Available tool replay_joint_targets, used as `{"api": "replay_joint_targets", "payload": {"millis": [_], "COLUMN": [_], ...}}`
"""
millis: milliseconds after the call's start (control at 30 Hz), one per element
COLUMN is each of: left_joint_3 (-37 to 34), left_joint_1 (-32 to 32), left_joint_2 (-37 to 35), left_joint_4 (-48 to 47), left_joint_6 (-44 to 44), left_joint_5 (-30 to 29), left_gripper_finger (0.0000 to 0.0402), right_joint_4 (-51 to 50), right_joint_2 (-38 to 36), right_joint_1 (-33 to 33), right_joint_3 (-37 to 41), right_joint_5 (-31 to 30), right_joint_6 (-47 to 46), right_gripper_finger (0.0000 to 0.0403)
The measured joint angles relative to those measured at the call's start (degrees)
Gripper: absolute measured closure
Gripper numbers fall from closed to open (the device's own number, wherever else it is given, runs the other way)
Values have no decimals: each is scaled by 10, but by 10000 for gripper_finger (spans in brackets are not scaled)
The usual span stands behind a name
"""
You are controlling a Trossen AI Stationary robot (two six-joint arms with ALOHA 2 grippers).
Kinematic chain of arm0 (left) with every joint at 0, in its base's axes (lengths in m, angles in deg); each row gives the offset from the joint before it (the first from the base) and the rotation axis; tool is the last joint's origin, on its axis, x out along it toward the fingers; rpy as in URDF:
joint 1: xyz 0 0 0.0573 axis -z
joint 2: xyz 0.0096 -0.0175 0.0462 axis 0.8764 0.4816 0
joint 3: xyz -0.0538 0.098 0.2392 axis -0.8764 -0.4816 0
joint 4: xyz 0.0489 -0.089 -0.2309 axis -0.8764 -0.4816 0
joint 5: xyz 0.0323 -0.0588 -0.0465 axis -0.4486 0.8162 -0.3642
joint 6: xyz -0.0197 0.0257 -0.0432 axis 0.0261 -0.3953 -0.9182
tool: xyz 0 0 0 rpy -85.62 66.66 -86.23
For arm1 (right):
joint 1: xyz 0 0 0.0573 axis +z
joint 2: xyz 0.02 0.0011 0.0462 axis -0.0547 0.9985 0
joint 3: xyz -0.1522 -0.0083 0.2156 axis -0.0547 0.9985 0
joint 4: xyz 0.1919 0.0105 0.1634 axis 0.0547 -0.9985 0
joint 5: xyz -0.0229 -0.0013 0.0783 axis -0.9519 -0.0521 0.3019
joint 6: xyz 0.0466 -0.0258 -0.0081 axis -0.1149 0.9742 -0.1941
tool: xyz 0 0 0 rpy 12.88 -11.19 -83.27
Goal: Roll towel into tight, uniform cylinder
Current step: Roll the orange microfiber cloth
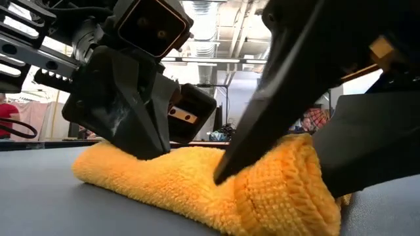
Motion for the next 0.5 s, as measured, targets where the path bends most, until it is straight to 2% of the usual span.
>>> {"api": "replay_joint_targets", "payload": {"millis": [267, 500], "left_joint_3": [0, 0], "left_joint_1": [0, 0], "left_joint_2": [0, 0], "left_joint_4": [-6, -7], "left_joint_6": [0, 0], "left_joint_5": [-3, -13], "left_gripper_finger": [401, 401], "right_joint_4": [-27, -48], "right_joint_2": [-22, -49], "right_joint_1": [-1, -1], "right_joint_3": [2, 2], "right_joint_5": [3, 33], "right_joint_6": [26, 64], "right_gripper_finger": [238, 230]}}
